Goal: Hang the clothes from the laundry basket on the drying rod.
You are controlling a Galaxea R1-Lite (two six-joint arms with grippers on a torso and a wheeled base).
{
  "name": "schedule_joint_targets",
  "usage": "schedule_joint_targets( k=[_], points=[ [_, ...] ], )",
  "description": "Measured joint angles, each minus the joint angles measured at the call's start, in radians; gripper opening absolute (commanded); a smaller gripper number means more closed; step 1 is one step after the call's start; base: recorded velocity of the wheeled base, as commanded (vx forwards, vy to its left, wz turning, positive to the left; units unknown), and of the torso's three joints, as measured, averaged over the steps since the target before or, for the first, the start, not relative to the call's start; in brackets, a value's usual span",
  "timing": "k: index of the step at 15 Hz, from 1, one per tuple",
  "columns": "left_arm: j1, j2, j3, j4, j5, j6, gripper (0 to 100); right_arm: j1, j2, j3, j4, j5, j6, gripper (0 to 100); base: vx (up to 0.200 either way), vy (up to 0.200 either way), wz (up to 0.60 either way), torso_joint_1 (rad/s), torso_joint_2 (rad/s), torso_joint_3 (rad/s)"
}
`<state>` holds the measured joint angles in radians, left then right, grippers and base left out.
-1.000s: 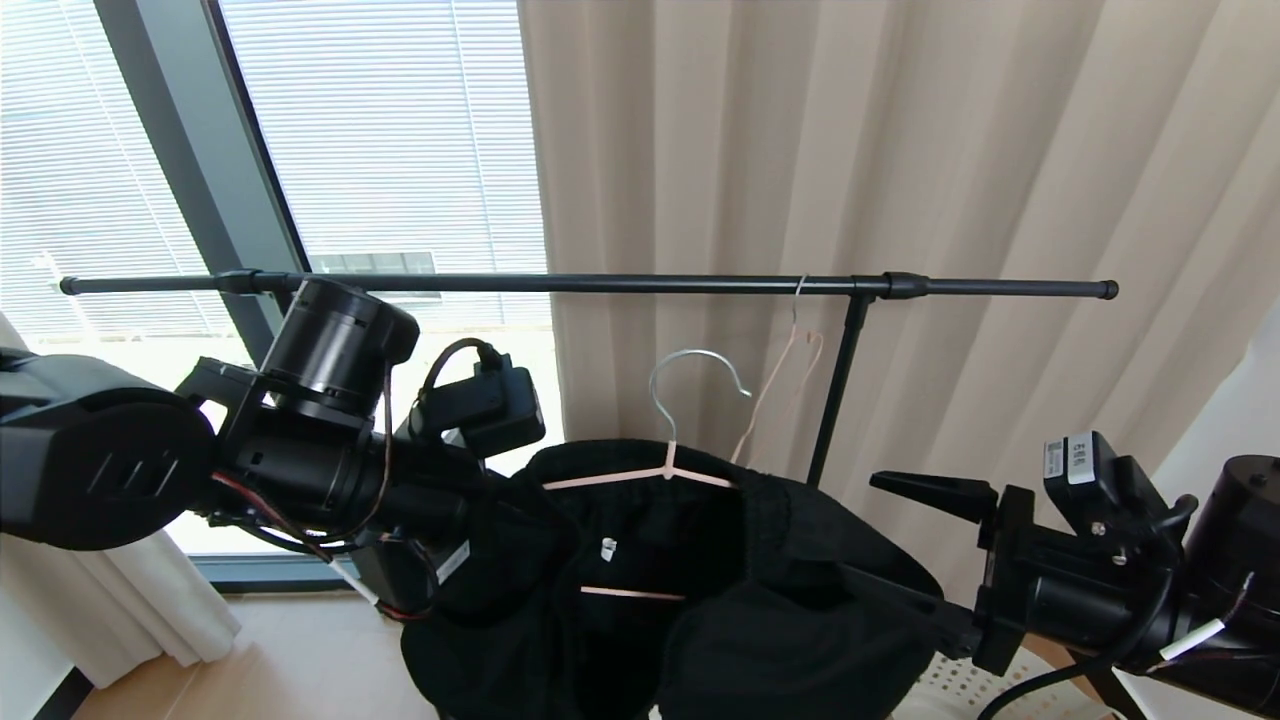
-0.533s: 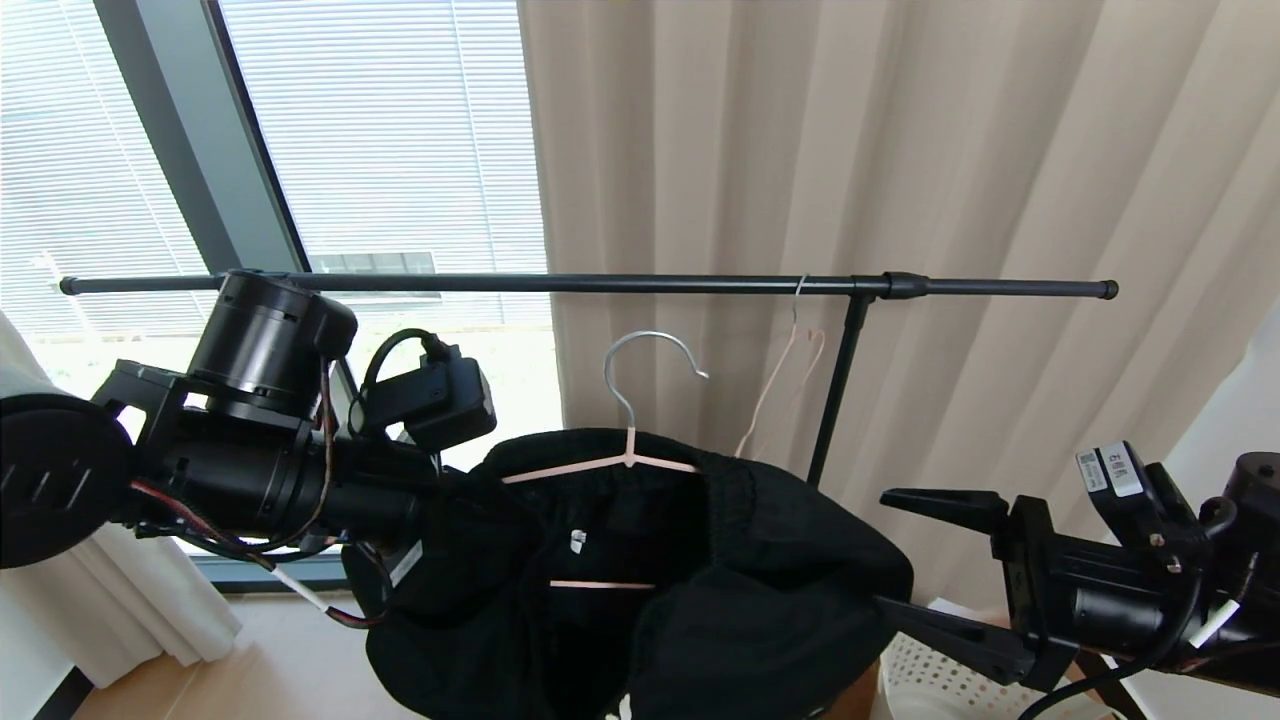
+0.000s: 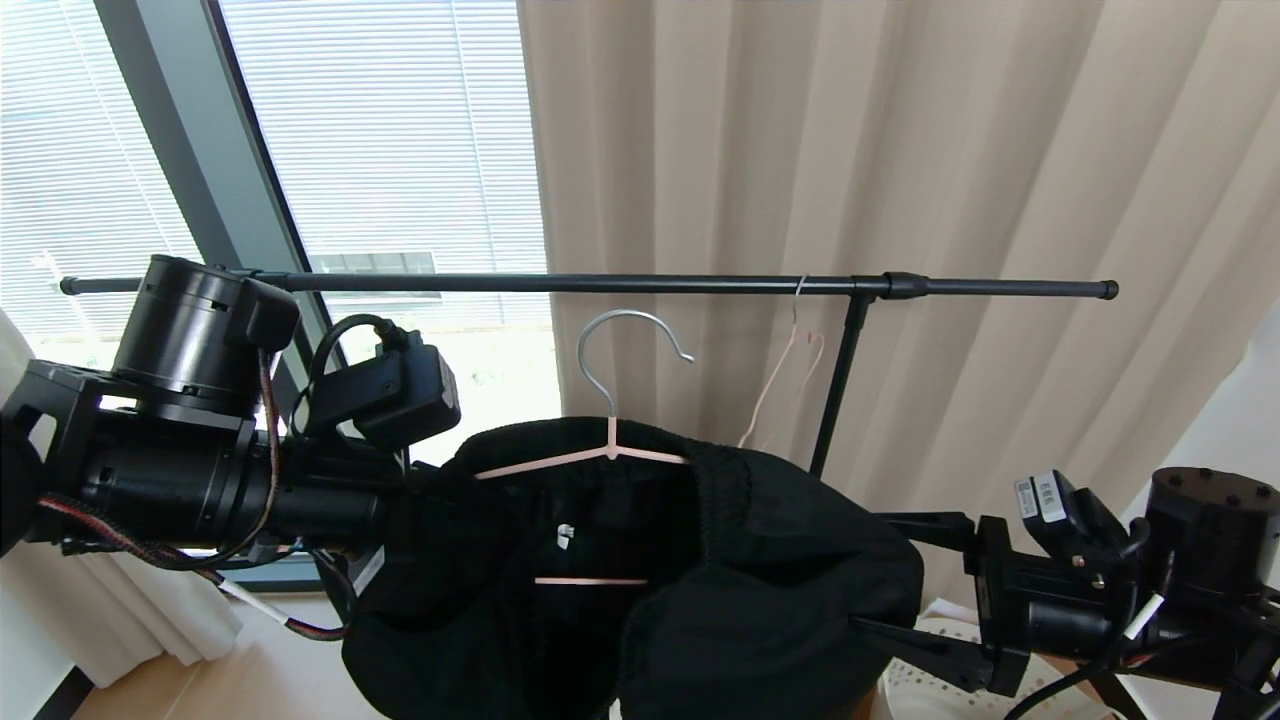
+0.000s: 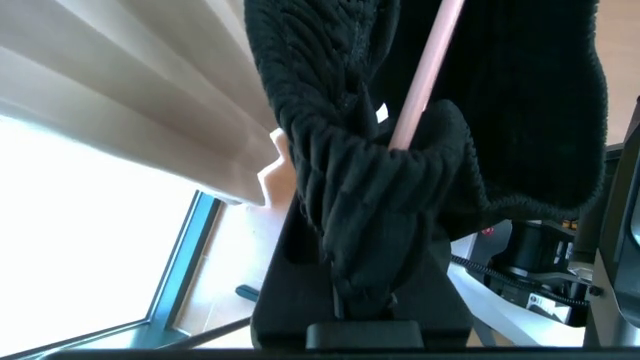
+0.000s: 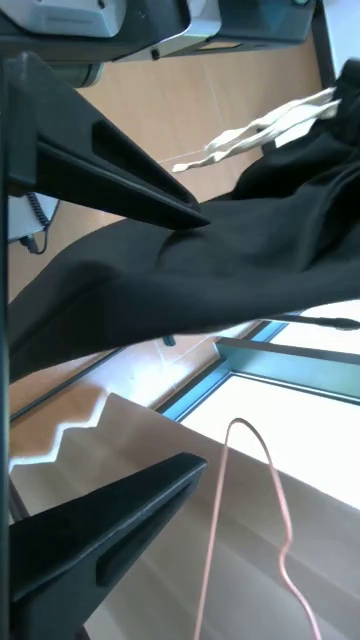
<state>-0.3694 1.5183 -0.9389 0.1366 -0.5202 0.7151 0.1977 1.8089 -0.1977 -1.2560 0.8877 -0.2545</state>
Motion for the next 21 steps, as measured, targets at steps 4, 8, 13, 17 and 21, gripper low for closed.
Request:
schedule_joint_targets(
  k=[4,8,13,17,21],
  points=[
    [0.003,-0.026,0.010,0.000,0.000,0.000,0,0.000,0.092,-0.004,0.000,-0.007,-0.086,100,0.000,0.000,0.00,0.000,0.00,0.000],
    [0.007,-0.044,0.023,0.000,0.000,-0.003,0,0.000,0.142,-0.020,0.000,-0.011,-0.089,0,0.000,0.000,0.00,0.000,0.00,0.000],
    [0.026,-0.052,0.034,0.000,0.000,-0.016,0,-0.010,0.150,-0.027,-0.012,-0.011,-0.088,0,0.000,0.000,0.00,0.000,0.00,0.000],
    [0.066,-0.054,0.034,0.000,0.000,-0.015,0,-0.068,0.165,-0.045,-0.028,-0.011,-0.086,0,0.000,0.000,0.00,0.000,0.00,0.000],
    [0.096,-0.058,0.034,0.000,-0.001,-0.015,0,-0.119,0.188,-0.067,-0.028,-0.011,-0.087,0,0.000,0.000,0.00,0.000,0.00,0.000]
  ],
)
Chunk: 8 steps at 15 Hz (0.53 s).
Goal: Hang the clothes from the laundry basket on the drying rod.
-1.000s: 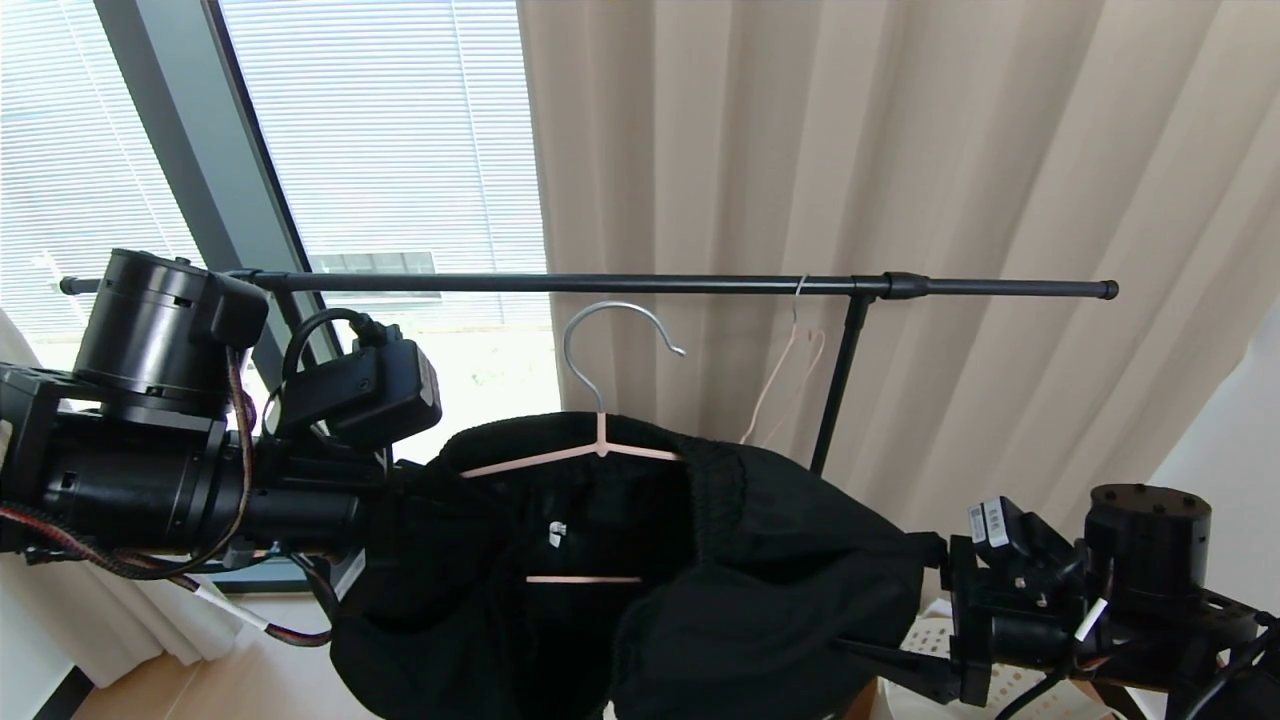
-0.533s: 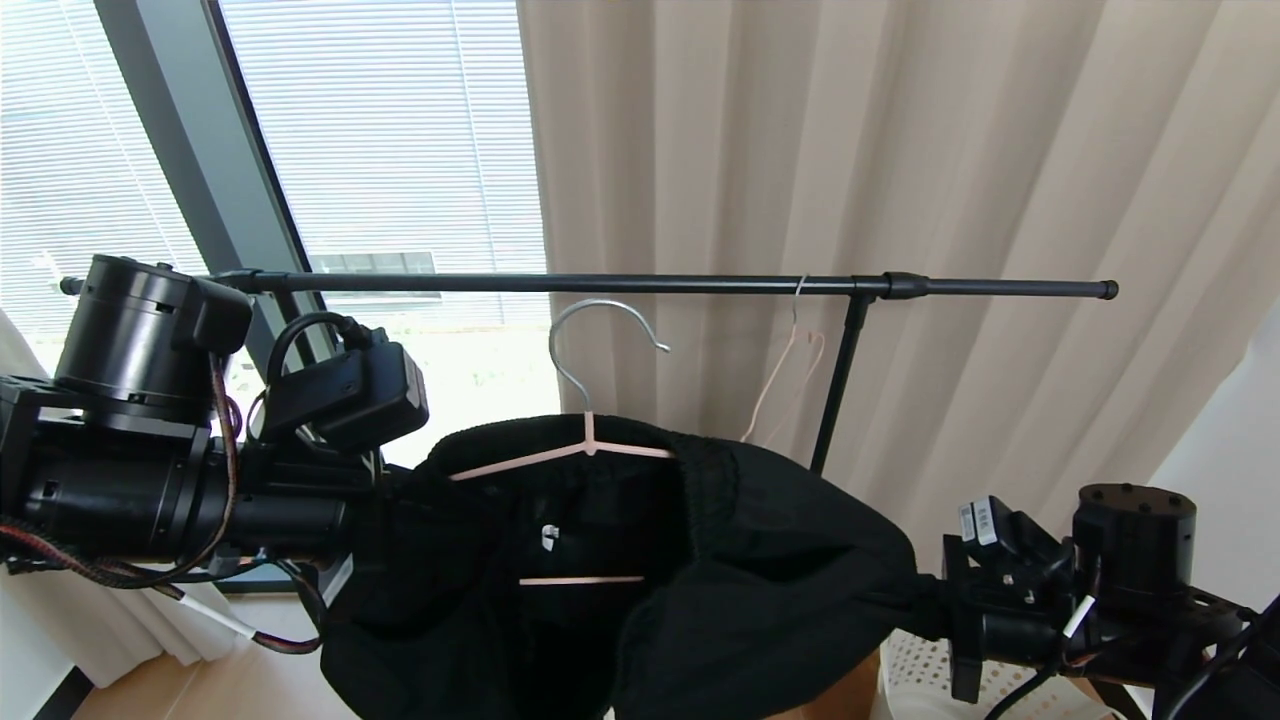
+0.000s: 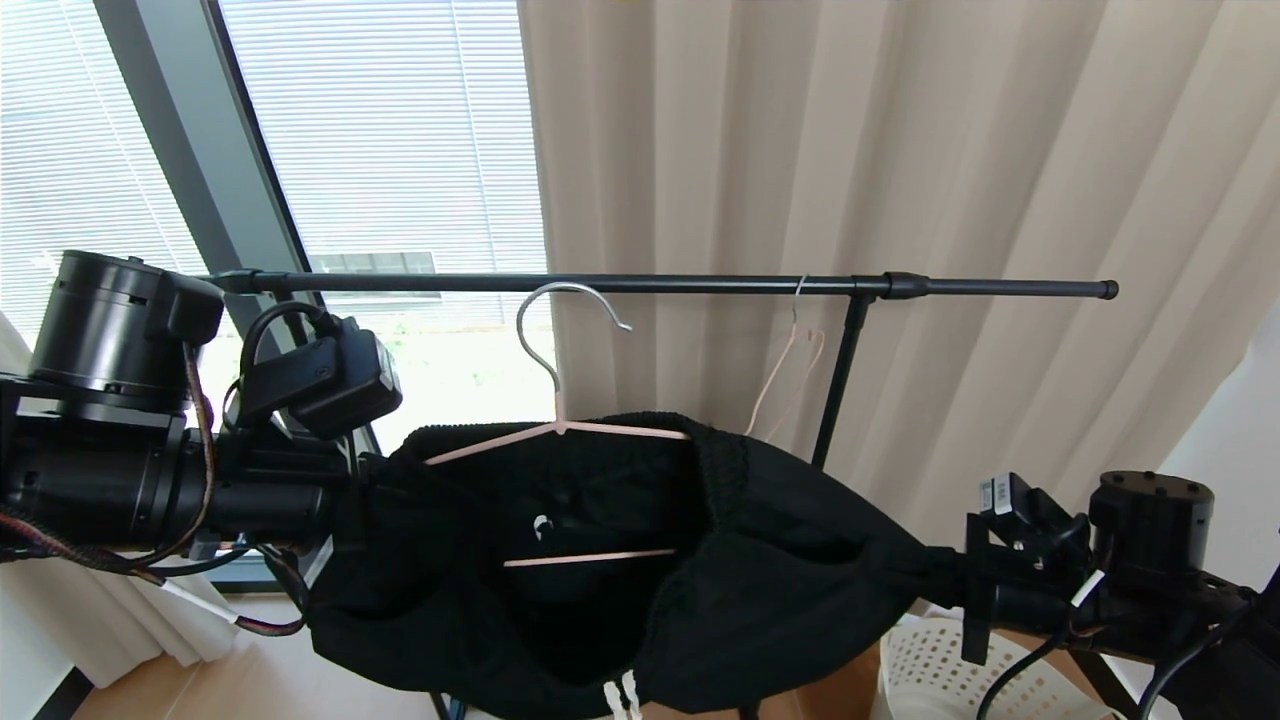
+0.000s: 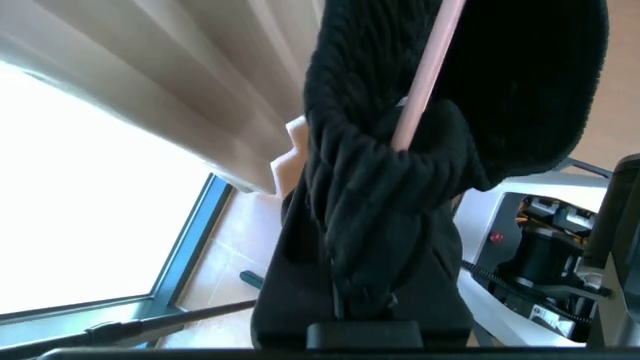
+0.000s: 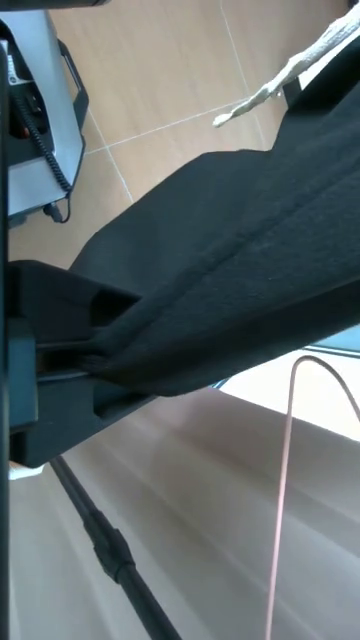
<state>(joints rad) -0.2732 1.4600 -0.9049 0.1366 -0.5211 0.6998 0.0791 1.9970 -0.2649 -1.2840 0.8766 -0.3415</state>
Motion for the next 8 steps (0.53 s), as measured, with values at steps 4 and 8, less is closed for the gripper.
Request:
schedule_joint_targets(
  k=[4,8],
  points=[
    [0.020,-0.005,0.001,0.000,-0.001,0.000,0,-0.007,0.007,-0.003,0.001,-0.009,-0.003,0,0.000,0.000,0.00,0.000,0.00,0.000],
    [0.034,0.001,0.003,0.000,0.000,-0.001,0,-0.007,0.006,0.001,0.001,-0.018,-0.013,100,0.000,0.000,0.00,0.000,0.00,0.000]
  ],
)
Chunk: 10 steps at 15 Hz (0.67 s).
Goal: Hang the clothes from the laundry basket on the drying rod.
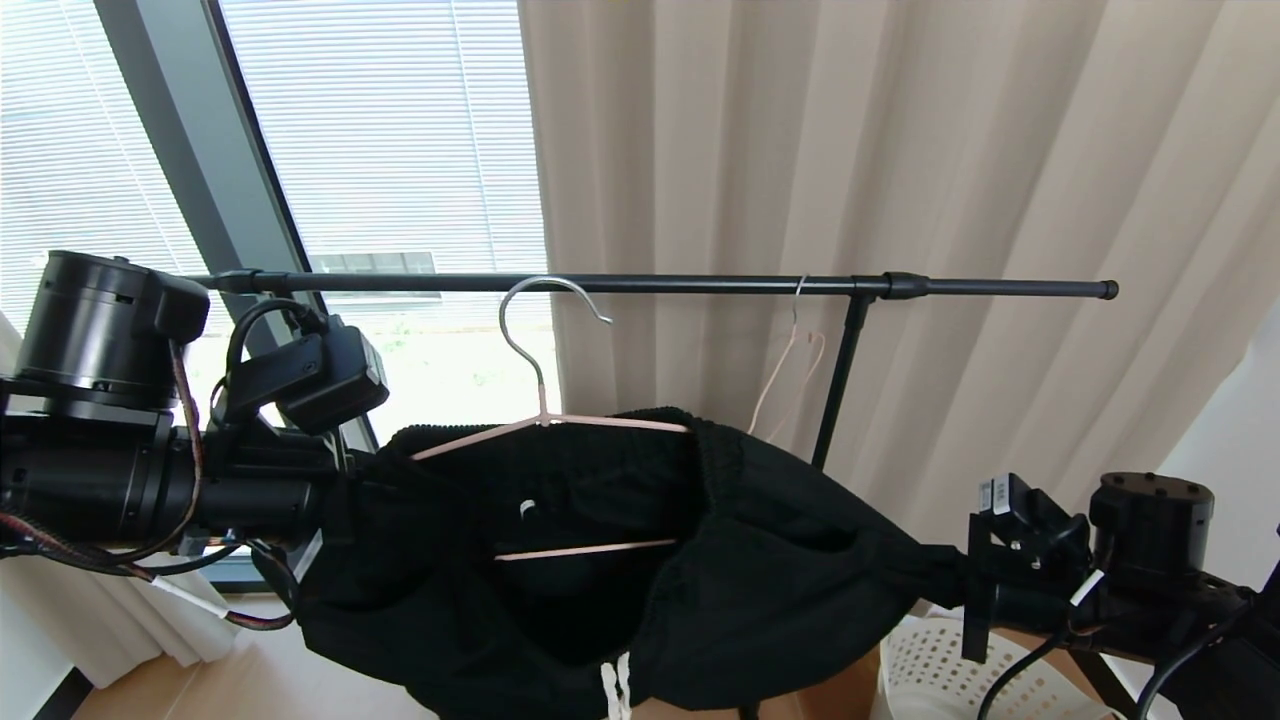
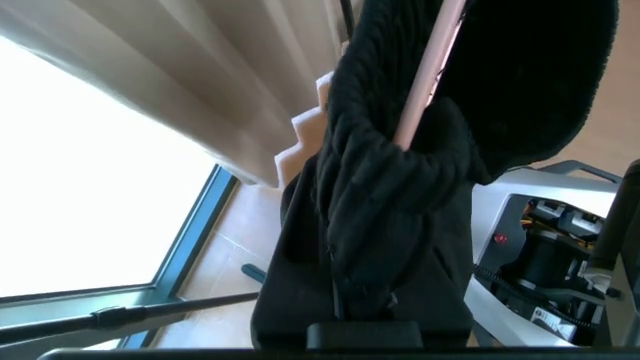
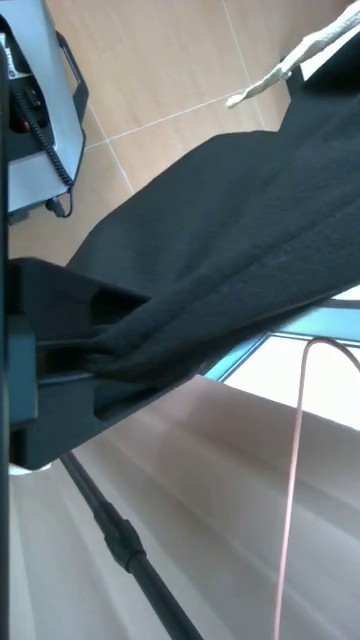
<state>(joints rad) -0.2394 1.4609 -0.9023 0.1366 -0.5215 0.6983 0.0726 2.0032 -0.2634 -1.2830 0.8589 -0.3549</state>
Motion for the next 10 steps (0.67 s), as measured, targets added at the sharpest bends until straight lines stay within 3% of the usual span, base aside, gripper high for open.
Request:
schedule_joint_targets(
  k=[5,7,10],
  points=[
    [0.040,0.011,0.021,0.000,0.002,-0.080,0,0.007,-0.054,0.003,-0.006,-0.033,-0.013,100,0.000,0.000,0.00,0.000,0.00,0.000],
    [0.068,0.013,0.032,-0.001,0.002,-0.085,0,0.011,-0.098,0.002,-0.006,-0.124,-0.011,100,0.000,0.000,0.00,0.000,0.00,0.000],
    [0.099,0.022,0.043,0.000,0.011,-0.086,0,0.079,-0.157,-0.002,-0.005,-0.339,0.003,100,0.000,0.000,0.00,0.000,0.00,0.000]
  ],
)
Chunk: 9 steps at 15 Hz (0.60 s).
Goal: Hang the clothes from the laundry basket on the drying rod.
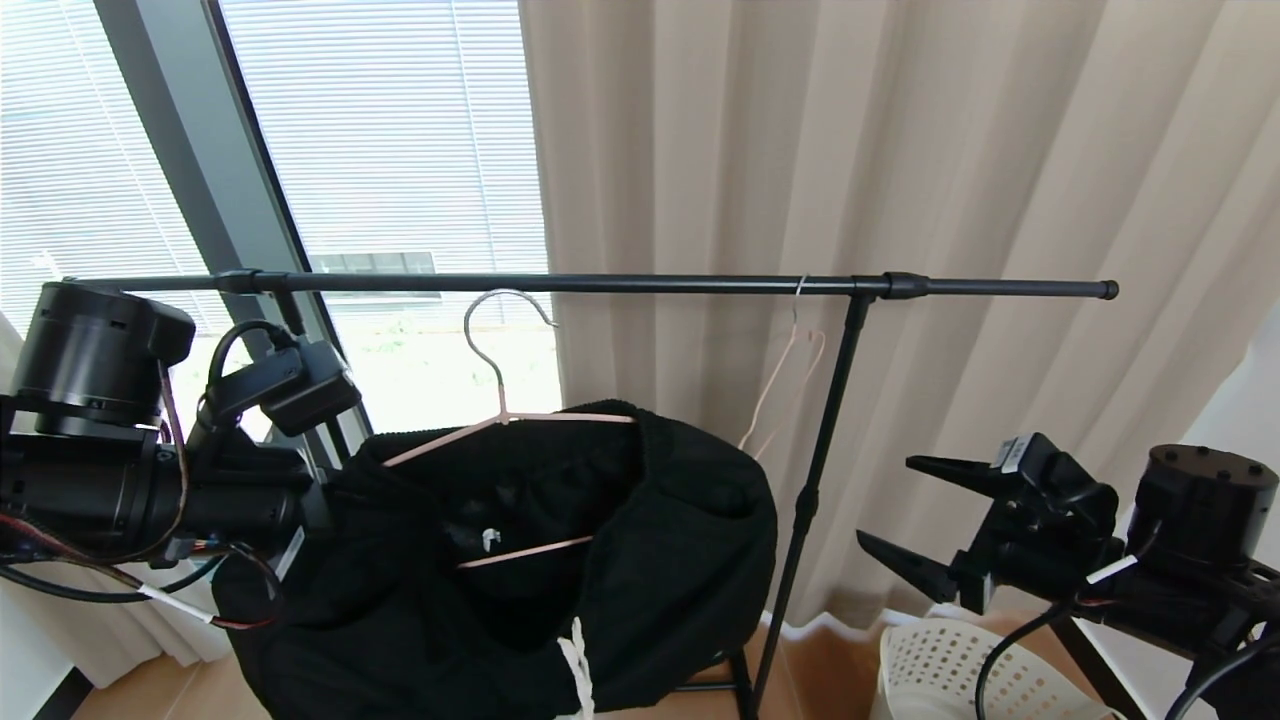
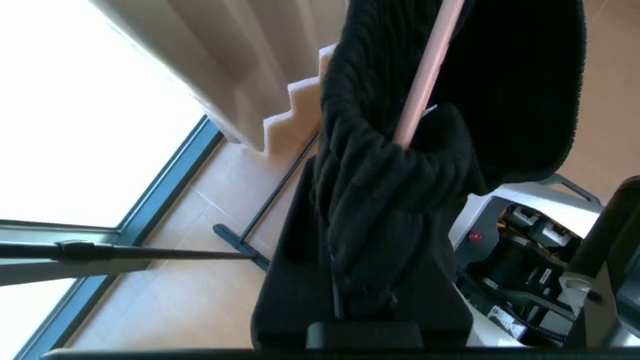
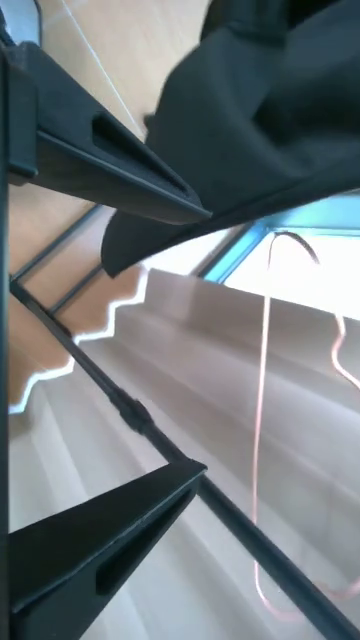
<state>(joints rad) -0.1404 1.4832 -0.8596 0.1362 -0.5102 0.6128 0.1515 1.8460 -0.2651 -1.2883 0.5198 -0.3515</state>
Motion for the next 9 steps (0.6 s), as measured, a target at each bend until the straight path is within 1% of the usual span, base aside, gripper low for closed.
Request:
schedule_joint_targets(
  k=[1,3,4,5,7,9],
  points=[
    [0.004,0.007,0.001,0.000,0.010,0.001,0,0.027,-0.019,-0.002,-0.001,-0.046,0.011,100,0.000,0.000,0.00,0.000,0.00,0.000],
    [0.003,0.026,0.002,0.000,0.067,0.006,0,0.082,-0.053,-0.008,0.000,-0.171,0.060,100,0.000,0.000,0.00,0.000,0.00,0.000],
    [-0.001,0.040,0.002,0.000,0.097,0.008,0,0.111,-0.070,-0.013,0.000,-0.220,0.093,100,0.000,0.000,0.00,0.000,0.00,0.000],
    [-0.009,0.056,0.001,-0.001,0.136,0.008,0,0.140,-0.088,-0.020,0.001,-0.253,0.116,100,0.000,0.000,0.00,0.000,0.00,0.000],
    [-0.025,0.092,-0.004,-0.001,0.229,0.011,0,0.163,-0.111,-0.025,0.002,-0.267,0.123,100,0.000,0.000,0.00,0.000,0.00,0.000],
    [-0.041,0.126,-0.008,-0.001,0.290,0.010,0,0.168,-0.117,-0.027,0.004,-0.268,0.123,100,0.000,0.000,0.00,0.000,0.00,0.000]
  ],
)
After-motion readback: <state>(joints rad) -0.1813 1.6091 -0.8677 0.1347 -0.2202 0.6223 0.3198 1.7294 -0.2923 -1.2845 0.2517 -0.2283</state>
